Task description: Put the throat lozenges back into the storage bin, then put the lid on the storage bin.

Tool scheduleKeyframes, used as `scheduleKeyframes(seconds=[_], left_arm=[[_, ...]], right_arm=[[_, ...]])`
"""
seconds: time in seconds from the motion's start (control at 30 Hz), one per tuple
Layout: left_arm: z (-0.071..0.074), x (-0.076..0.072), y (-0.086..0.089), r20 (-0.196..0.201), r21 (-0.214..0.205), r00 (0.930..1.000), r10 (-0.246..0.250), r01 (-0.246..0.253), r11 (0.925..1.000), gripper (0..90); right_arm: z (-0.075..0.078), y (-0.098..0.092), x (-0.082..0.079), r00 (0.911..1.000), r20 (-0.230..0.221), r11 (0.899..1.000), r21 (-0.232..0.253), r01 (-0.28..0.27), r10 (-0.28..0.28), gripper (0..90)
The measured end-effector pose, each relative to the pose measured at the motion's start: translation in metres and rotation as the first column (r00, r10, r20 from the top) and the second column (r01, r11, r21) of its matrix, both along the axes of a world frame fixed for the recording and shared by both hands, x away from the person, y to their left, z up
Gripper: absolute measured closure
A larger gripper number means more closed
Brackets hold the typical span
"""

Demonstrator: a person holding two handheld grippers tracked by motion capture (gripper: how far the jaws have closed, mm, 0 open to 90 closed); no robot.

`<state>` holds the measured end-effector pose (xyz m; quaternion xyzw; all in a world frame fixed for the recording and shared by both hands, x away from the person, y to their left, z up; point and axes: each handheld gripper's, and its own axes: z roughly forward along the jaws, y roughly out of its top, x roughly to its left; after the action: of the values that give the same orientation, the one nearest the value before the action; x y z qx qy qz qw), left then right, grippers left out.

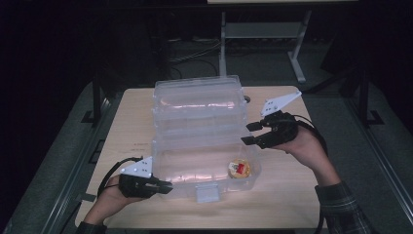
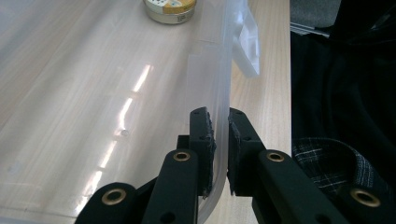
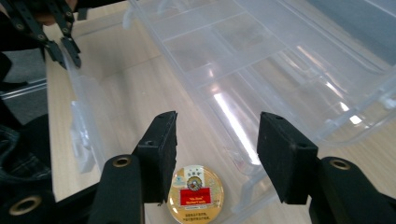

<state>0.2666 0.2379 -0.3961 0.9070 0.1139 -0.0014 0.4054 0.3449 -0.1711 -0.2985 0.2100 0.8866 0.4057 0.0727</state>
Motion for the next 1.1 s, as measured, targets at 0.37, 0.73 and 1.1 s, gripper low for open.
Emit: scheduleKeyframes(seconds=[0.37, 0.73, 1.1], left_arm=[[0.000, 0.000, 0.001, -0.004, -0.003, 1.0000, -0.002, 0.002, 1.0000, 82.0], [-0.001, 0.000, 0.001, -0.005, -0.005, 1.0000, -0.001, 0.001, 1.0000, 82.0], [-0.001, 0.000, 0.001, -0.006, -0.008, 1.0000, -0.002, 0.002, 1.0000, 82.0]], right_arm=[[0.010, 0.010, 0.016, 0.9986, -0.052, 0.999, -0.040, 0.006, -0.008, 43.9], [0.017, 0.021, 0.033, 0.9983, -0.047, 0.997, -0.062, -0.038, 0.035, 47.0], [0.032, 0.029, 0.057, 0.9965, -0.044, 0.996, -0.058, -0.073, 0.071, 53.3]])
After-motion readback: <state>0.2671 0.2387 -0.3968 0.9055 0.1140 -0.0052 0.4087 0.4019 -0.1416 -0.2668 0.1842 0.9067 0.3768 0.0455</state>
